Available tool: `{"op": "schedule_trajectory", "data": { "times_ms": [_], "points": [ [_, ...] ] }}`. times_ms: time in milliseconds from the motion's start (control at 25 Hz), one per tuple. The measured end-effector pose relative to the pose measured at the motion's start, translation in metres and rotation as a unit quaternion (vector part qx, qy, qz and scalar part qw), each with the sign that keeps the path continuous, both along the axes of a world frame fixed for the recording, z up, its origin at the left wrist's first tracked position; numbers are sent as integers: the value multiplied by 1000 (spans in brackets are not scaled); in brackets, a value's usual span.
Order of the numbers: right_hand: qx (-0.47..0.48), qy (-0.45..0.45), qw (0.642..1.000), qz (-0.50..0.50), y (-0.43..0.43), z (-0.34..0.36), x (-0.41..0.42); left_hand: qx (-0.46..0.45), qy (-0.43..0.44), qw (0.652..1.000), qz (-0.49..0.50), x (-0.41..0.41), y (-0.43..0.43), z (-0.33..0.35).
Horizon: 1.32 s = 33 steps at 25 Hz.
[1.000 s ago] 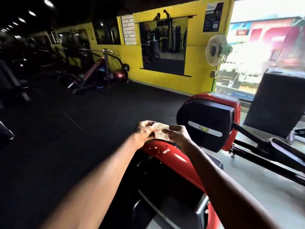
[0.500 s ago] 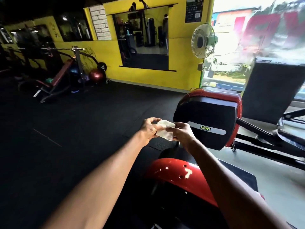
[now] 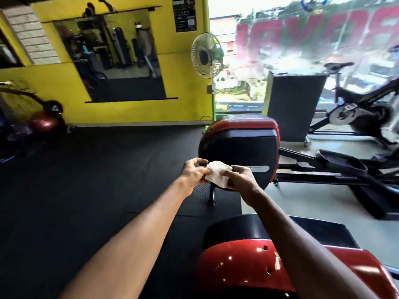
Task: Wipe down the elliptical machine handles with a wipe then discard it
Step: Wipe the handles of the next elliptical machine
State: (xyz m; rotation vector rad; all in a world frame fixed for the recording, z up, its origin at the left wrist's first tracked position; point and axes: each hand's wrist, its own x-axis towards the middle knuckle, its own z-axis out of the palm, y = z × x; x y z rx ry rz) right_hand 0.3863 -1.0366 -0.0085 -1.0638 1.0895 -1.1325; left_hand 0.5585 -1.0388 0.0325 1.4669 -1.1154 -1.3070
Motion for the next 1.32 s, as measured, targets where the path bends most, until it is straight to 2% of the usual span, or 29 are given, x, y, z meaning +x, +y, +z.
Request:
{"op": "schedule_trajectory", "data": {
  "times_ms": [360, 560, 680, 800, 920, 1040, 1200, 1320],
  "points": [
    [-34, -19, 986, -165, -29, 11, 109, 26, 5, 979, -204, 83, -109, 4],
    [-42, 25, 966, -255, -53, 22, 120, 21, 29, 961, -273, 88, -155, 12],
    [-24, 20, 952, -304, -79, 26, 119, 8, 46, 946, -320, 83, -186, 15],
    [-5, 14, 934, -358, -113, 33, 116, -7, 44, 933, -356, 67, -228, 16],
    [-46, -13, 925, -377, -158, 34, 99, -20, 45, 926, -374, 37, -282, 21],
    [-66, 13, 907, -417, -209, 38, 71, -32, 31, 913, -406, 1, -339, 29],
    [-42, 81, 881, -464, -261, 45, 36, -37, 52, 889, -454, -44, -400, 38],
    [-20, 53, 849, -526, -294, 54, 0, -44, 47, 869, -491, -87, -443, 43]
  ]
}}
